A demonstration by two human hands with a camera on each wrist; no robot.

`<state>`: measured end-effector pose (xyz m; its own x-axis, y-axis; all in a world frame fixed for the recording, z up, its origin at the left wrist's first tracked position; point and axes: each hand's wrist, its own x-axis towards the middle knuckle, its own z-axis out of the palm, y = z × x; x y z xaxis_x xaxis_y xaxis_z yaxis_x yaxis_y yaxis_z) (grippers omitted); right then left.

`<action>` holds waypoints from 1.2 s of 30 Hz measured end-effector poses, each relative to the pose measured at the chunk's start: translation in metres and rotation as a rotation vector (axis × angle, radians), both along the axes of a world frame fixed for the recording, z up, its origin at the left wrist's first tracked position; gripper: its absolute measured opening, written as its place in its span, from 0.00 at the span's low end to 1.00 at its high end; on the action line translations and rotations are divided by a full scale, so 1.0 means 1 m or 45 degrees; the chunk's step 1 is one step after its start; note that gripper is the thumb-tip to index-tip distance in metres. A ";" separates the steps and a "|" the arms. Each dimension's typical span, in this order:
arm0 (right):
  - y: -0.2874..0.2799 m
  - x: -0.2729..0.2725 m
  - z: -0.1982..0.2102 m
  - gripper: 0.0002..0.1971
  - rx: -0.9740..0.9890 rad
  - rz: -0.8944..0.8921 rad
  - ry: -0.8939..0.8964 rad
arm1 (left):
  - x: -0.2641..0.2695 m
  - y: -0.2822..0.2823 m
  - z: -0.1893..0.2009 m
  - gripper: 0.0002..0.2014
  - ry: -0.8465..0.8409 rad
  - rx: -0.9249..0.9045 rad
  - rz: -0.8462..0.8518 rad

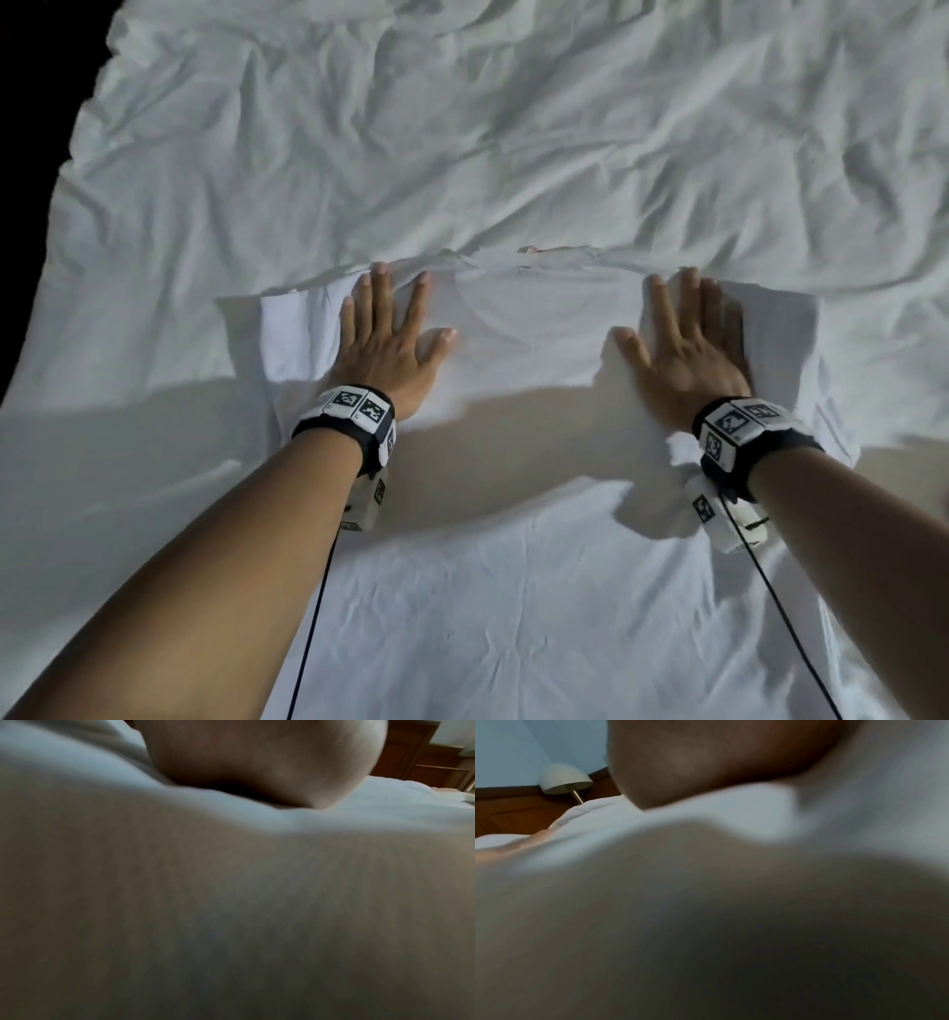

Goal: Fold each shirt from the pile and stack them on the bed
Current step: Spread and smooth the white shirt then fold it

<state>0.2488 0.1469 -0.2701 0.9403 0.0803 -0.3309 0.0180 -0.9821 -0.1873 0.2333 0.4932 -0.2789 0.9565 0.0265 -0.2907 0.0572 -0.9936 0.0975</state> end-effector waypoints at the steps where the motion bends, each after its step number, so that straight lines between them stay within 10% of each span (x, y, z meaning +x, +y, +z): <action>1: -0.004 0.001 0.000 0.38 -0.007 -0.002 0.013 | -0.001 -0.003 0.002 0.36 0.011 0.003 0.018; 7: -0.011 -0.014 0.024 0.28 0.155 -0.044 -0.197 | -0.016 -0.071 0.025 0.37 -0.159 -0.126 -0.128; 12: -0.061 -0.037 0.040 0.25 0.333 -0.576 -0.681 | -0.042 -0.177 0.027 0.37 -0.187 -0.267 -0.413; 16: -0.104 -0.045 0.046 0.22 0.493 -0.943 -0.320 | -0.052 -0.235 0.015 0.37 -0.113 -0.343 -0.450; 25: -0.106 -0.048 0.044 0.18 0.552 -0.949 0.175 | -0.059 -0.258 -0.009 0.35 -0.107 -0.233 -0.358; 36: -0.170 -0.090 0.051 0.14 0.687 -1.469 -0.341 | -0.060 -0.262 -0.014 0.36 -0.074 -0.084 -0.340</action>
<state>0.1584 -0.0235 -0.2195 0.5872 -0.7505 -0.3033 -0.6832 -0.2586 -0.6829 0.1735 0.2314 -0.2931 0.9422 -0.2457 -0.2278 -0.2132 -0.9641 0.1583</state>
